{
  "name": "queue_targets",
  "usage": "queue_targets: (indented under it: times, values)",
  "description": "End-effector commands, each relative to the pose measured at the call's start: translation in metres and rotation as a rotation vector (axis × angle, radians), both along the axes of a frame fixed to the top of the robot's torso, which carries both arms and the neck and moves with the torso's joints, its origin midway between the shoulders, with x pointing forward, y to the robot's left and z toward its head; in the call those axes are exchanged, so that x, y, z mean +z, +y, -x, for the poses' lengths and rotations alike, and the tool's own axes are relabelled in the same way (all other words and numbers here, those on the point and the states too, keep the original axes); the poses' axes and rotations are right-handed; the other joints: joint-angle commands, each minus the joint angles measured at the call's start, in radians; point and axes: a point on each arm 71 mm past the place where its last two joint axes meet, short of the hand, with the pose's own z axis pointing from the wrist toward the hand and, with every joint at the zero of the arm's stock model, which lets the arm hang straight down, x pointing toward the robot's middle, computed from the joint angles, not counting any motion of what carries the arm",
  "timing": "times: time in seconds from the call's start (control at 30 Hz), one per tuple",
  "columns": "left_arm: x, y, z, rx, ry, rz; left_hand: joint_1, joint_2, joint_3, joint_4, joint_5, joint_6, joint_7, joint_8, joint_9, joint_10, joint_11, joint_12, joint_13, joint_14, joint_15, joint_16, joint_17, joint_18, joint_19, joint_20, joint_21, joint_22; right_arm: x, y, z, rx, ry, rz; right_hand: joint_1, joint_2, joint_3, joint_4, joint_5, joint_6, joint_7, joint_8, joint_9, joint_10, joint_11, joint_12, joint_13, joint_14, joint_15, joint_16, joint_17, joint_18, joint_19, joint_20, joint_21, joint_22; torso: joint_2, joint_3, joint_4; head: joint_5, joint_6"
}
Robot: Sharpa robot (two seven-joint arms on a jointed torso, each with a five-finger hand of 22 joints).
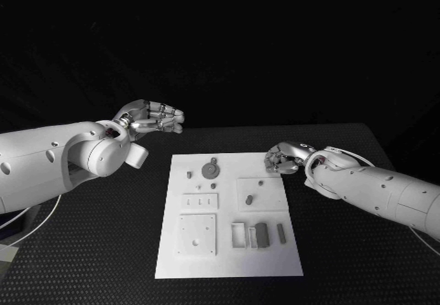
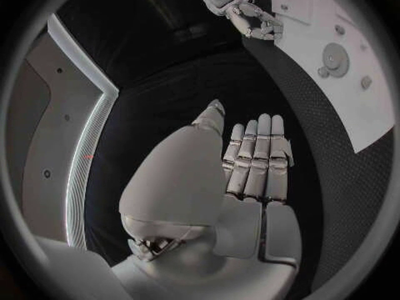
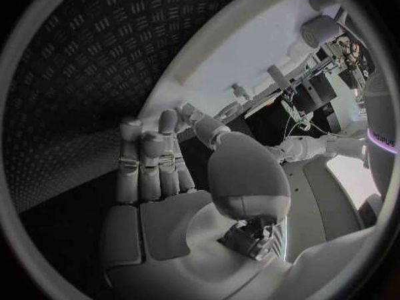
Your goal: Assemble the parts on the task board
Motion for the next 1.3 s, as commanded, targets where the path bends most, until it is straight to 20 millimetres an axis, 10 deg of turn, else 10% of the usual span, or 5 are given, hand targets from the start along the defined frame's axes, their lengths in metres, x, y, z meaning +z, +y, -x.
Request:
queue_targets:
  times: [0.03, 0.63, 0.83, 1.0, 1.3]
  values:
    - [0.001, -0.002, 0.001, -0.014, -0.004, 0.002, -0.008, 0.000, -0.004, -0.001, -0.004, -0.002, 0.016, -0.002, -0.001, -0.002, 0.005, -0.006, -0.002, 0.002, 0.000, -0.004, 0.001, -0.008, -0.004, 0.001, -0.005, -0.002, -0.001, 0.002, 0.001, 0.018, 0.001, 0.004, -0.001, 0.014, 0.002, -0.006, 0.003, 0.019, -0.001, 0.011, 0.004, 0.002, -0.010, 0.005, -0.001, 0.002, -0.010, 0.008, 0.002, 0.044, 0.002, -0.009, 0.007, 0.023, 0.001, 0.0001, 0.0001, 0.001, -0.002]
    - [-0.001, -0.003, 0.002, -0.018, 0.000, -0.047, -0.009, 0.017, 0.001, -0.002, -0.005, 0.040, 0.005, 0.017, 0.004, 0.056, -0.019, 0.019, 0.015, 0.045, -0.018, 0.013, 0.021, -0.003, 0.031, -0.014, 0.011, 0.007, 0.002, 0.002, 0.001, 0.001, -0.040, -0.005, -0.011, 0.037, 0.008, -0.007, 0.003, 0.072, -0.018, 0.031, 0.022, 0.013, -0.026, 0.013, -0.009, 0.008, -0.025, 0.012, 0.012, 0.044, 0.005, -0.014, 0.018, 0.022, 0.000, 0.0012, -0.0006, 0.000, -0.003]
    - [-0.005, -0.002, 0.002, -0.002, 0.025, -0.164, -0.041, 0.025, 0.000, 0.000, -0.008, 0.101, -0.019, 0.040, 0.011, 0.145, -0.059, 0.059, 0.047, 0.131, -0.058, 0.058, 0.063, 0.005, 0.111, -0.048, 0.055, 0.030, 0.003, 0.005, 0.005, -0.001, -0.044, 0.021, -0.012, 0.034, 0.008, -0.010, 0.003, 0.074, -0.020, 0.031, 0.024, 0.017, -0.028, 0.015, -0.009, 0.011, -0.027, 0.014, 0.014, 0.044, 0.007, -0.015, 0.021, 0.022, 0.000, 0.0012, -0.0011, -0.002, -0.001]
    - [-0.012, -0.005, 0.004, -0.019, 0.074, -0.304, -0.210, 0.023, -0.078, -0.001, -0.019, 0.144, -0.038, 0.053, 0.018, 0.214, -0.092, 0.094, 0.082, 0.190, -0.090, 0.100, 0.113, 0.012, 0.170, -0.080, 0.093, 0.055, 0.009, 0.012, 0.008, 0.006, -0.056, 0.049, -0.017, 0.027, 0.005, -0.010, 0.003, 0.074, -0.020, 0.029, 0.025, 0.017, -0.028, 0.015, -0.010, 0.012, -0.027, 0.014, 0.015, 0.044, 0.009, -0.016, 0.023, 0.022, -0.001, 0.0010, -0.0003, -0.005, 0.004]
    - [-0.018, -0.014, 0.005, -0.022, 0.134, -0.412, -0.167, 0.052, -0.169, 0.002, -0.019, 0.185, -0.054, 0.051, 0.019, 0.270, -0.131, 0.155, 0.177, 0.234, -0.132, 0.182, 0.210, 0.007, 0.230, -0.122, 0.147, 0.101, 0.043, 0.037, 0.013, 0.036, -0.098, 0.087, -0.017, 0.019, 0.007, -0.009, 0.003, 0.073, -0.020, 0.027, 0.026, 0.019, -0.029, 0.016, -0.012, 0.014, -0.028, 0.014, 0.017, 0.044, 0.011, -0.018, 0.024, 0.020, -0.002, 0.0012, -0.0029, 0.000, 0.014]
